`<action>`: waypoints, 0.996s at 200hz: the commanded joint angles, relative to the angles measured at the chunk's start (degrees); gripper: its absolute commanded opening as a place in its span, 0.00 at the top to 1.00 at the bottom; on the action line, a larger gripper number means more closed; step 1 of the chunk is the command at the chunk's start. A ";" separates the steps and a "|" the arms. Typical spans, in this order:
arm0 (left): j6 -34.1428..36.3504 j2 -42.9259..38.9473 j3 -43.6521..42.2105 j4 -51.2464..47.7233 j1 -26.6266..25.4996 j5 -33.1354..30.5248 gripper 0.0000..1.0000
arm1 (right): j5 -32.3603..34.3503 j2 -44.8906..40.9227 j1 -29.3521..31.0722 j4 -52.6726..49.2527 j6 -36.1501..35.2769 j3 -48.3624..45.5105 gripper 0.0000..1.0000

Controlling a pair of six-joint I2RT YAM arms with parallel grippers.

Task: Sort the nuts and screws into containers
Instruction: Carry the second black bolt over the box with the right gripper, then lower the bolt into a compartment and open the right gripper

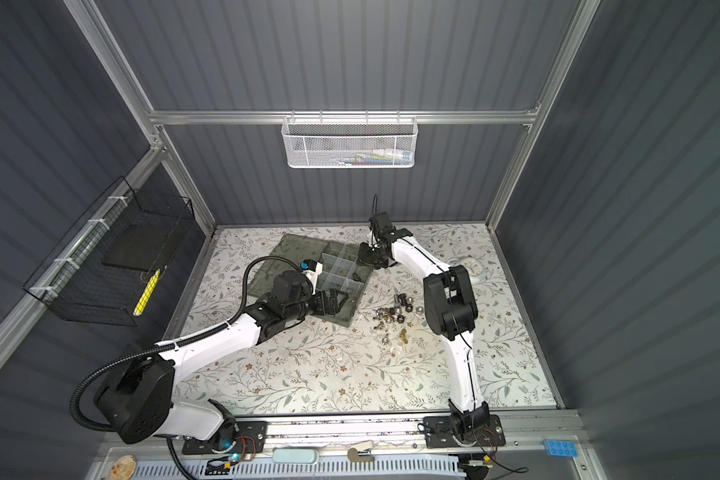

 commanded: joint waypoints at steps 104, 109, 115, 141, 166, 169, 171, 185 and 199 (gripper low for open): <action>-1.05 0.67 8.00 -9.37 0.32 3.17 0.00 | 3.56 -2.23 0.23 -12.72 0.53 7.41 0.36; -1.10 0.83 8.29 -9.47 0.38 3.48 0.00 | 3.94 -3.20 0.20 -13.30 0.45 6.89 0.34; -1.18 1.00 8.52 -9.61 0.32 3.75 0.00 | 4.33 -4.37 0.17 -13.92 0.16 6.14 0.31; -2.52 1.64 9.38 -10.18 0.32 5.34 0.00 | 7.57 -9.42 0.13 -16.46 -0.98 2.15 0.17; -3.49 2.26 9.41 -8.63 -0.10 8.24 0.00 | 12.02 -15.26 -0.02 -15.27 -1.41 -5.56 0.01; -3.59 2.39 9.41 -8.46 -0.17 8.43 0.00 | 12.41 -15.96 0.00 -14.70 -1.25 -6.97 0.01; -3.60 2.50 9.45 -8.50 -0.25 8.53 0.00 | 12.62 -16.48 -0.05 -14.29 -1.14 -7.67 0.01; -3.56 3.35 10.26 -8.80 -1.09 8.83 0.00 | 12.81 -19.48 -0.48 -11.10 -0.48 -14.32 0.01; -2.97 4.10 10.93 -8.78 -2.58 8.07 0.00 | 12.14 -21.80 -0.98 -8.45 -0.32 -20.57 0.01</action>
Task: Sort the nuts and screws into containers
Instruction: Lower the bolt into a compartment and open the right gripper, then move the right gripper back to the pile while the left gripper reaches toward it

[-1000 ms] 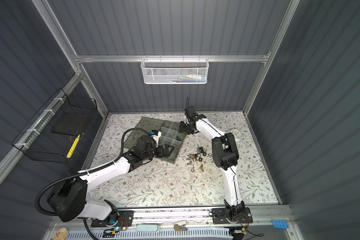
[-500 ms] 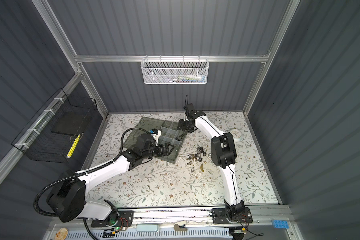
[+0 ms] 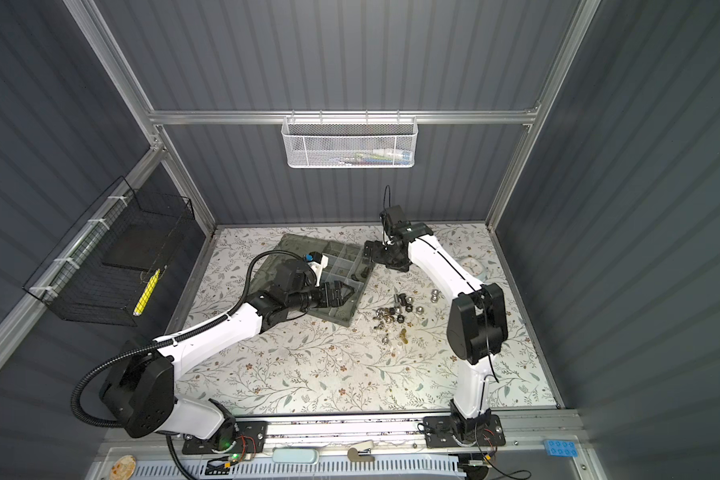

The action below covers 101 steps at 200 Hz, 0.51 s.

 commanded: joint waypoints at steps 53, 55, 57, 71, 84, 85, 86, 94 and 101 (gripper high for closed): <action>-1.71 6.13 4.06 3.95 -8.31 -3.79 0.00 | 2.26 -6.41 -1.03 8.74 -1.12 -21.69 0.03; -2.04 6.34 4.05 4.45 -8.42 -3.82 0.00 | 2.22 -6.52 -1.10 8.92 -1.12 -22.03 0.03; -2.48 6.57 4.00 4.90 -8.69 -3.85 0.00 | 2.17 -6.68 -1.10 9.17 -1.18 -22.31 0.03; -4.33 7.91 3.71 7.52 -10.33 -6.00 0.00 | 1.59 -7.26 -2.01 10.21 -1.41 -23.96 0.04; -4.78 9.21 4.20 8.74 -12.14 -8.31 0.00 | 0.05 -7.62 -3.76 10.31 -1.86 -24.57 0.06; -4.77 9.35 4.30 8.76 -12.23 -8.49 0.00 | 0.03 -7.67 -3.92 10.26 -1.84 -24.61 0.06; -4.77 9.42 4.35 8.77 -12.37 -8.62 0.00 | 0.02 -7.74 -4.09 10.28 -1.83 -24.68 0.06; -5.04 10.28 5.03 9.07 -13.27 -9.52 0.00 | -0.36 -8.27 -5.41 10.72 -1.66 -25.51 0.08; -5.16 10.95 5.46 9.57 -13.89 -9.86 0.00 | -1.68 -8.71 -6.63 11.89 -1.64 -26.36 0.11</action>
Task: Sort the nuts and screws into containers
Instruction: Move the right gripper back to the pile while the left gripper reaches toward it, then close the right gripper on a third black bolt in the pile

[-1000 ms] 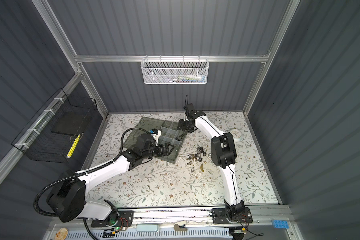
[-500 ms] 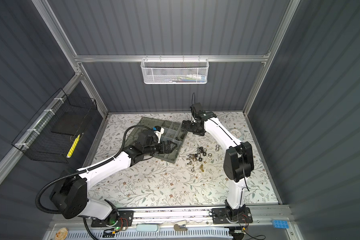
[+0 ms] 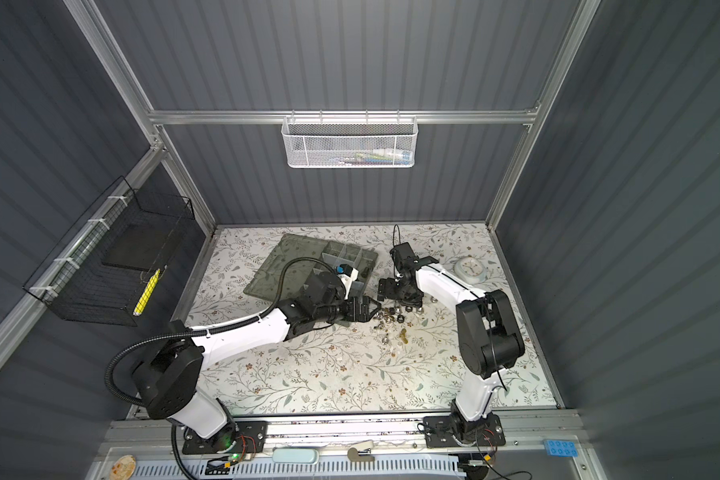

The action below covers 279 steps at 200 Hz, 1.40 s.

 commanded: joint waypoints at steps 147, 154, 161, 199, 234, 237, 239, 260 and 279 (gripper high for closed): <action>-1.83 3.53 7.87 2.35 -2.47 -6.06 0.00 | -3.08 6.87 -6.01 2.46 -4.64 3.77 0.48; -1.86 3.69 7.75 2.65 -2.35 -5.99 0.00 | -3.10 7.23 -6.01 2.68 -4.57 3.76 0.48; -1.94 4.02 7.80 2.76 -2.20 -5.71 0.00 | -3.02 7.60 -6.01 2.87 -4.57 3.84 0.49; -1.60 4.97 8.52 2.57 -0.97 -3.73 0.00 | -2.72 9.65 -5.93 2.87 -4.99 4.11 0.53; -1.78 5.25 7.93 3.56 0.03 -2.48 0.00 | -0.69 10.50 -6.01 3.27 -5.36 4.17 0.58; -1.87 5.29 7.94 3.56 0.07 -2.35 0.00 | -0.51 10.64 -5.97 3.32 -5.44 4.19 0.58; -1.93 5.30 7.95 3.56 0.11 -2.27 0.00 | -0.41 10.64 -5.96 3.33 -5.45 4.21 0.58; -2.12 5.13 7.51 3.88 0.30 -1.69 0.00 | 1.09 11.49 -6.10 2.79 -5.75 4.55 0.58; -2.03 5.10 7.14 4.12 0.41 -1.94 0.00 | 1.97 12.02 -6.68 2.27 -5.70 4.47 0.59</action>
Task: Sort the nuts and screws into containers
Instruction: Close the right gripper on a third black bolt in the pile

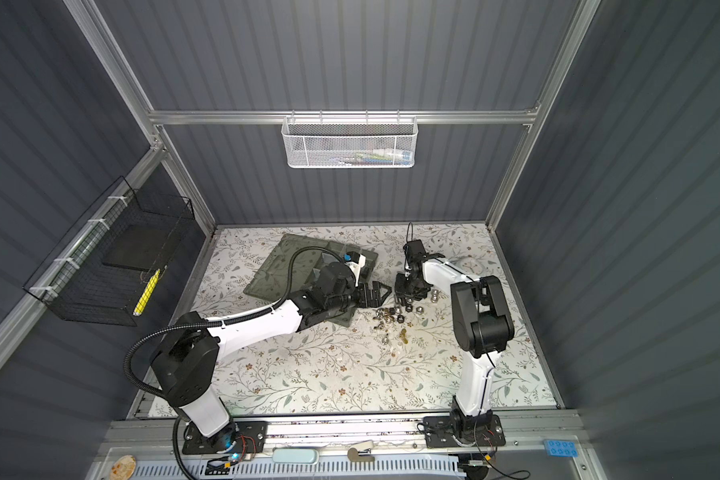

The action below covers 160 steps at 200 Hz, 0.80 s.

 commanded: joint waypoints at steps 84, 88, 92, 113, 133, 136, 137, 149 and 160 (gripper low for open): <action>-0.29 0.07 -2.01 2.14 0.68 2.50 0.00 | 2.12 2.48 -1.25 -3.02 -0.06 2.06 0.64; -0.36 0.03 -2.06 2.14 0.77 2.54 0.00 | 2.16 2.71 -1.06 -3.20 -0.11 2.26 0.65; -0.42 -0.02 -2.27 2.23 0.84 2.54 0.00 | 2.37 2.78 -0.75 -3.41 -0.16 2.53 0.65; -0.89 -0.53 -3.22 2.93 0.88 2.61 0.00 | 3.65 3.54 0.54 -4.39 -0.46 3.27 0.64; -1.01 -1.05 -3.85 3.11 1.06 2.89 0.00 | 4.29 3.65 1.30 -4.64 -0.37 2.85 0.63; -1.06 -1.13 -4.03 3.11 1.18 2.96 0.00 | 4.42 3.65 1.40 -4.74 -0.38 2.71 0.63; -1.07 -1.19 -4.06 3.11 1.20 2.97 0.00 | 4.48 3.65 1.42 -4.74 -0.38 2.68 0.63; -0.99 -1.66 -4.51 3.20 1.30 3.13 0.00 | 4.90 3.75 1.67 -4.77 -0.38 2.10 0.63; -1.03 -2.22 -5.05 3.20 1.41 3.22 0.00 | 5.00 3.77 1.79 -4.60 -0.29 1.49 0.62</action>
